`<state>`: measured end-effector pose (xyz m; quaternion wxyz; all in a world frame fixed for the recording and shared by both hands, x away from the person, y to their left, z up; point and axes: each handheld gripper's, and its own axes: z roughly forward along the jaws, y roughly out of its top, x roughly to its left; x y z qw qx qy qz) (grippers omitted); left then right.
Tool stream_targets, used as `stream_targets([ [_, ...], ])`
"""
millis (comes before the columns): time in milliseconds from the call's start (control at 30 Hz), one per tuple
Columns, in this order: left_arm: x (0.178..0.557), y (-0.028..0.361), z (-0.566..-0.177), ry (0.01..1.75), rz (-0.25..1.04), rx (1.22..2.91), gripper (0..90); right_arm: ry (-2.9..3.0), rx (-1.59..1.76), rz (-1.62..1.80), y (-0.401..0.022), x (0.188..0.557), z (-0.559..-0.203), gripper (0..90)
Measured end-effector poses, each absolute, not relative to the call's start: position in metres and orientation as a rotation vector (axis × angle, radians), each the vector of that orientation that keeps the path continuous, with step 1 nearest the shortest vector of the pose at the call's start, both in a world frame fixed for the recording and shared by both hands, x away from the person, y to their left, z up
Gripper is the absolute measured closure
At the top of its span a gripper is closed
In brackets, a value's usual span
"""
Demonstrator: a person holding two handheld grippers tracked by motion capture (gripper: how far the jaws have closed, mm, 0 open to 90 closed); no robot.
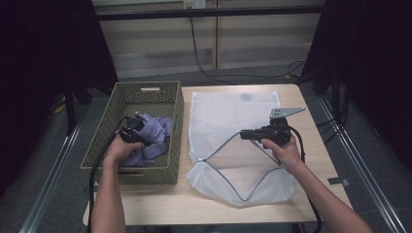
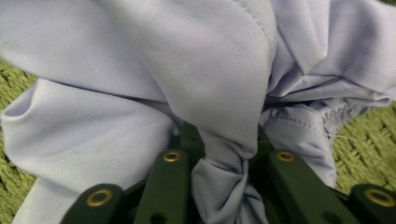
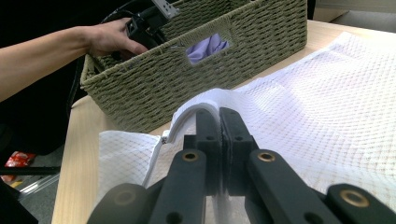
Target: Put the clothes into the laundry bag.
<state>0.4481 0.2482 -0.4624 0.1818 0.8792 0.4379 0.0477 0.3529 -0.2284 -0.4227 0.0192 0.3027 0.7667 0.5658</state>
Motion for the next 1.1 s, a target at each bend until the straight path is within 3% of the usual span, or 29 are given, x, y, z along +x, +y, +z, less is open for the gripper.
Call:
stream_targets([
  [633,0.429,0.274,-0.413,1.182,0.264,2.168,78.4,2.375,0.947,1.756,-0.228,0.354,-0.423,88.1],
  [1100,0.408,0.271,-0.389,1.071,0.369,1.98,78.7,2.37,0.947,1.759,-0.228,0.354,-0.423,88.2],
])
